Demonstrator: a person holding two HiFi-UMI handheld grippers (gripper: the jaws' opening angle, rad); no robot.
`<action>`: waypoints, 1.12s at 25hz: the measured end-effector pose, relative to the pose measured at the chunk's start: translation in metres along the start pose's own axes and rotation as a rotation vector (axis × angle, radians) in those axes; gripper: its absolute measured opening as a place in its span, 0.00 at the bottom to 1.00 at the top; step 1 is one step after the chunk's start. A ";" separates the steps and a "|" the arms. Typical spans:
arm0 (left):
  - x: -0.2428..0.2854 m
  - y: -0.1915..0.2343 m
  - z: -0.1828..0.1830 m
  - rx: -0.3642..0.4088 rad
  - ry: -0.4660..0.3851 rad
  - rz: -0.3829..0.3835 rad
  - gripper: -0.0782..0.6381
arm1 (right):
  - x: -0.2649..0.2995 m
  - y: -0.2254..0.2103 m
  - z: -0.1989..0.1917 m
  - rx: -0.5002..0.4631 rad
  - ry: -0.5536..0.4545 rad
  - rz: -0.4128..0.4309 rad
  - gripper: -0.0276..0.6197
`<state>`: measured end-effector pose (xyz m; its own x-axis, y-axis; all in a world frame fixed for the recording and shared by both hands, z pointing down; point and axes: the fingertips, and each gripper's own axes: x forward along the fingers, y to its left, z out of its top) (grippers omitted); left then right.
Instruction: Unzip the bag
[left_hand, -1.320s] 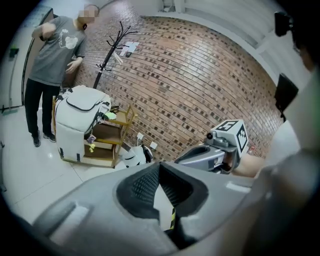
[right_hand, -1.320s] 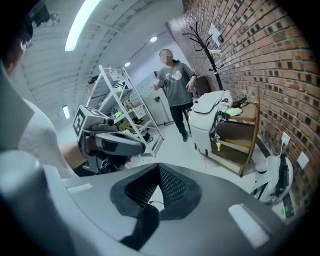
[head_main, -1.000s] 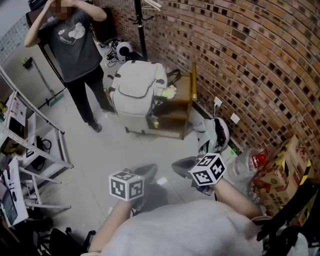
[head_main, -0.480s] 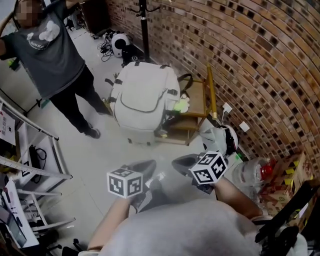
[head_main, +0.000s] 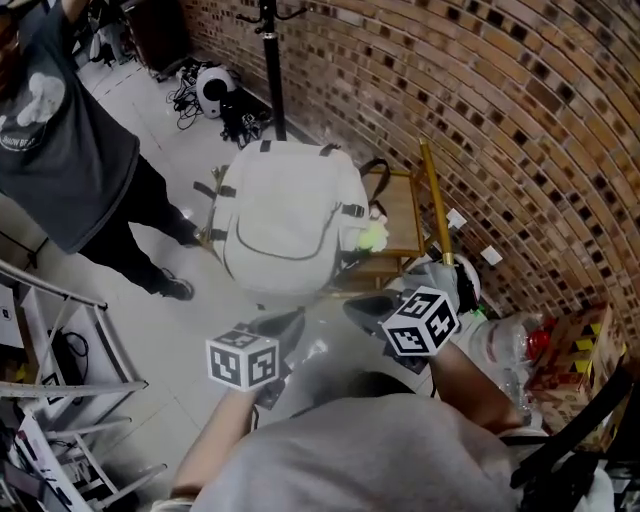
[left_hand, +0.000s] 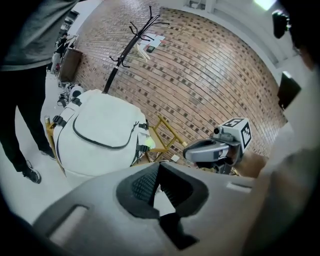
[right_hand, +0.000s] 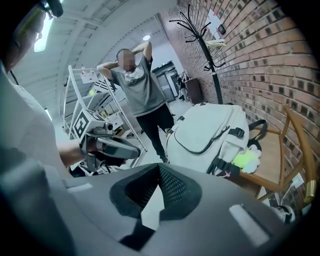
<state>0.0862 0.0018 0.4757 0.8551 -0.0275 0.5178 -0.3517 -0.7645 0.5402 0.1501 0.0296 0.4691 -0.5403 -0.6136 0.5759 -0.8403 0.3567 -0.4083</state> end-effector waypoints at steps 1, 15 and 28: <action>0.003 0.002 0.002 0.000 0.003 -0.005 0.11 | 0.000 -0.006 0.004 0.003 -0.004 -0.002 0.05; 0.053 0.054 0.078 -0.054 -0.022 0.056 0.11 | 0.031 -0.117 0.080 -0.116 0.044 -0.010 0.18; 0.095 0.097 0.103 -0.168 -0.026 0.091 0.11 | 0.084 -0.204 0.092 -0.273 0.211 -0.062 0.22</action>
<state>0.1730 -0.1415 0.5088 0.8256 -0.1099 0.5534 -0.4850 -0.6395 0.5965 0.2799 -0.1595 0.5353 -0.4610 -0.4911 0.7391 -0.8376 0.5160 -0.1796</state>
